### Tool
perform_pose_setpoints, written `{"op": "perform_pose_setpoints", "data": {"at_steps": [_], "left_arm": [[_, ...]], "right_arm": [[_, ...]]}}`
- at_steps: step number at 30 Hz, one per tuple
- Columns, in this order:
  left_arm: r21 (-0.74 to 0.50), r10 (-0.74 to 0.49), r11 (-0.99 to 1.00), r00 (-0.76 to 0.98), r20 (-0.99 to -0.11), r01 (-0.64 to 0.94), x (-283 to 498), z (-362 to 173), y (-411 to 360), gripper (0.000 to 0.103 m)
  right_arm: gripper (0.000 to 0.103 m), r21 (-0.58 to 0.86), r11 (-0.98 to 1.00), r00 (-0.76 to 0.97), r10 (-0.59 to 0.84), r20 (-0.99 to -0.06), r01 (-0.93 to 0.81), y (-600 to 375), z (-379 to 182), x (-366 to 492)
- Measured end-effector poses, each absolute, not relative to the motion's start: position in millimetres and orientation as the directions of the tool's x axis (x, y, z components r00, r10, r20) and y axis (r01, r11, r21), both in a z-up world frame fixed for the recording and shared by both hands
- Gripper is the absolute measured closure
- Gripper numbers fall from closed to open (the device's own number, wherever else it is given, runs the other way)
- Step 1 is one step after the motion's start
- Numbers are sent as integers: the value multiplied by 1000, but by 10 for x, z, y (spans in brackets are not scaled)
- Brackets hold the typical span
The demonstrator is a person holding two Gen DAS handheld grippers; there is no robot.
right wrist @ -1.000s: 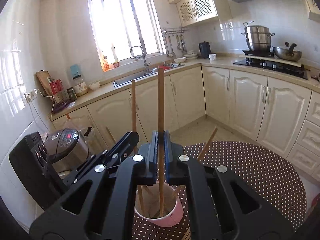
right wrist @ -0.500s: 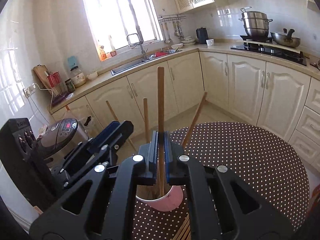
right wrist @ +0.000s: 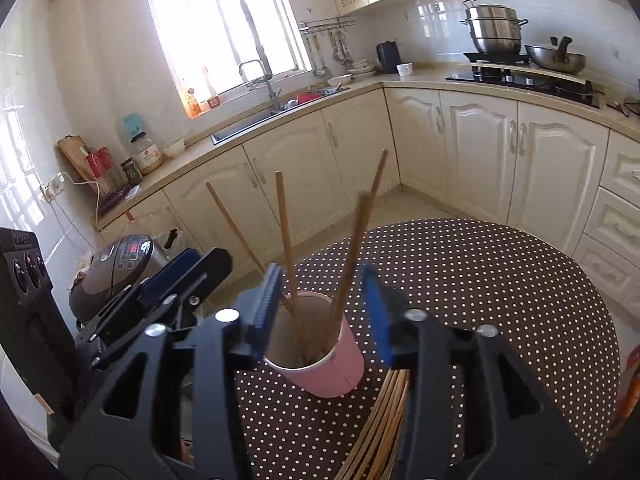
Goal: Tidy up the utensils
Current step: 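Open the left gripper over the cup while the right gripper releases its chopstick into it, then lower both grippers to the pile and close the right gripper on a chopstick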
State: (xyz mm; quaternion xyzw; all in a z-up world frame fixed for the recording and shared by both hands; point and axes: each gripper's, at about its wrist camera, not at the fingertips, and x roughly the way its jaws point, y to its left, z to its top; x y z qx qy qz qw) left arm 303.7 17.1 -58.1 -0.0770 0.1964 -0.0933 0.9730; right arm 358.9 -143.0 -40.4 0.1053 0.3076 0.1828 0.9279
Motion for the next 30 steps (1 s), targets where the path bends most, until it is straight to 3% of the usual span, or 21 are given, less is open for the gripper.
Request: {"op": "perform_pose_setpoints", "data": {"at_steps": [12,22,30], "left_arm": [[-170,-249,966,869,-427,194,2698,-555,27,53],[-117,-260,963,716,-647,244,2640,-1108,-348,51],[-130,-254,957,525,-813,261,2809,-1676,-528,51]], "right_arm": [[59,301,923,742,374,-556,-240,-1813,-449,3224],[59,308,937,625,343,-702,-168,-2134,-1035,3101],[60,388,911,448,407,-796,-138,-2169,-1551,3214]]}}
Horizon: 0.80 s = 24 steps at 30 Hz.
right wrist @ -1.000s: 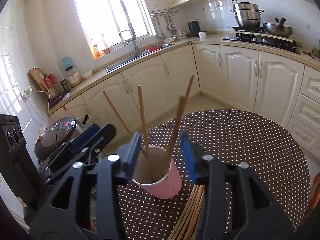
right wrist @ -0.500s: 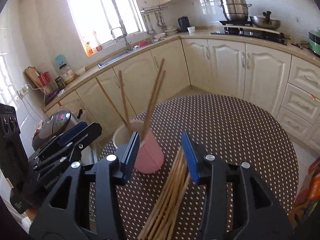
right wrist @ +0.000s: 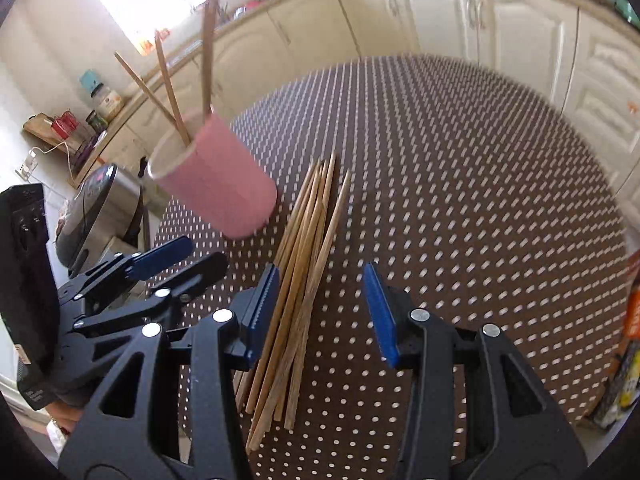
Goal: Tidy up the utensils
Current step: 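Lower both grippers to the pile and close the right gripper on a chopstick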
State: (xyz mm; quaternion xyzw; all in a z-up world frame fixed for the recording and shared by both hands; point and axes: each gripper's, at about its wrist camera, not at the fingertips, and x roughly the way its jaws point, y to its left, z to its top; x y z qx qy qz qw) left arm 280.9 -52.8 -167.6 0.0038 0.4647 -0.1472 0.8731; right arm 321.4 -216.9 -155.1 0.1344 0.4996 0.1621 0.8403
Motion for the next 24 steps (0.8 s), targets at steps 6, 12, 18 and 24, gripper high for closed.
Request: {"op": "perform_pose_setpoints", "data": {"at_steps": [6,12,18,24], "left_arm": [[-134,-230,963,456,-860,233,2897,-1957,-558,51],[-131,-217,967,437,-873,219,2960,-2061,-533,51],[-127,-209,969,435,-876,210,3031,-2141,-544,51],[-130,-211,969,436,-875,209,3171,-2109,-618,51]], "right_arm": [[69,425,895,363,443,-820,-134,-2060,-1830,3334],[79,404,903,336,430,-838,-147,-1906,-1926,3456],[93,382,907,309,420,-853,-178,-1742,-1974,3507],[96,377,908,296,417,-860,-183,-1855,-1953,3528]]}}
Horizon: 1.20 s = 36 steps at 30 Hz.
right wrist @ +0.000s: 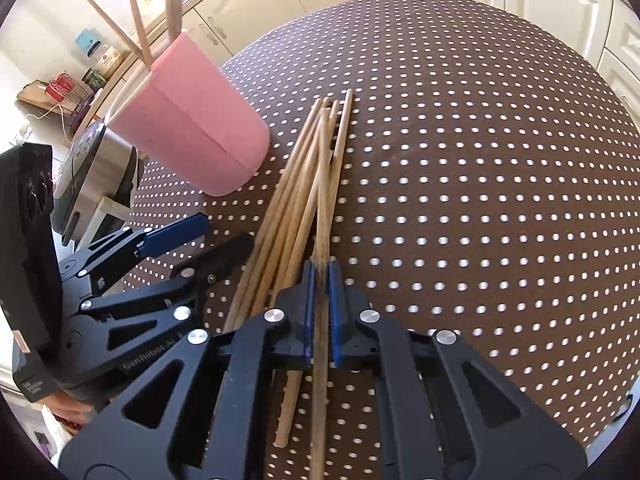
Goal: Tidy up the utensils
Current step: 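Lower both grippers to the pile and close the right gripper on a chopstick, then close the left gripper on a chopstick while the right gripper lifts its chopstick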
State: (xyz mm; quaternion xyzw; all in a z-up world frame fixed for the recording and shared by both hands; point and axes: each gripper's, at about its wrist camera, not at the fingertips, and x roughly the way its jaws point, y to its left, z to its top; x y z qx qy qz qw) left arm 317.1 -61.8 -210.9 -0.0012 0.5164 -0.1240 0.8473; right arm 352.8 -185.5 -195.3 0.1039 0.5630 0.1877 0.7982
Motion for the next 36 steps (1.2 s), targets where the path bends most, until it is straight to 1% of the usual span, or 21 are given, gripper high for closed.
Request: {"op": "perform_pose_setpoints", "data": {"at_steps": [13,17,22,23,24,25,27,31,34,36], "left_arm": [[-44,-139,976,446,-884,215,3350,-2117,-909,51],[19,-82,976,443,-893,219,3417,-2137,-1034,51],[22,-64,982,444,-894,187,3539,-2124,-1157,52],[20,-66,982,446,-893,185,3563,-2121,-1165,54],[19,-67,983,447,-892,185,3604,-2127,-1165,63],[18,-68,983,450,-890,184,3622,-2116,-1190,77],[12,-77,981,449,-890,192,3661,-2113,-1209,90],[3,-88,981,463,-882,193,3678,-2130,-1226,96],[-21,-109,982,472,-875,189,3659,-2149,-1195,97],[-58,-143,980,471,-870,191,3626,-2179,-1147,98]], "right_arm": [[96,368,914,280,404,-871,-173,-2246,-1950,3566],[96,366,915,272,400,-875,-170,-2381,-1931,3626],[96,359,918,266,393,-881,-167,-2492,-1915,3668],[96,355,919,263,390,-883,-169,-2488,-1906,3692],[96,352,921,263,386,-884,-169,-2495,-1902,3700],[96,348,922,263,383,-886,-170,-2486,-1900,3708],[96,341,924,264,377,-888,-173,-2490,-1896,3708],[96,328,929,272,365,-890,-171,-2368,-1879,3705],[96,326,930,281,362,-889,-168,-2261,-1875,3695],[96,327,930,286,363,-887,-166,-2257,-1887,3680]]}}
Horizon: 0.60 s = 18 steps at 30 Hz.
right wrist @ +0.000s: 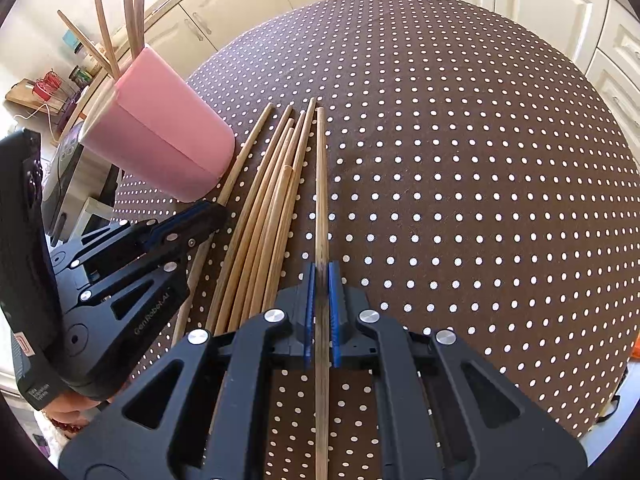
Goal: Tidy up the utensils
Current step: 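Close the left gripper on a chopstick while the right gripper lifts its chopstick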
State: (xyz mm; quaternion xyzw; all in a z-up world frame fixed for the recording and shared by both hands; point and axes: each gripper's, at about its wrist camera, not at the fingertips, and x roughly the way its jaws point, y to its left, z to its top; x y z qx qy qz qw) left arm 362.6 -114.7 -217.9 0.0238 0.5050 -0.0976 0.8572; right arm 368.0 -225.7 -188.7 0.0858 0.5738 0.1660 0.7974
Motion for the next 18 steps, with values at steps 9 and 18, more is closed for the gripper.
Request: {"op": "perform_pose_setpoints", "data": {"at_steps": [9,18], "left_arm": [[-168,-295,947,539,-789,273,3390,-1941,-1120,98],[-235,-421,904,656,-627,356,3028,-1425,-1046,98]], "right_arm": [[96,337,927,380,374,-846,-162,-2351,-1680,3460],[96,331,925,486,381,-787,-187,-2352,-1300,3202]]}}
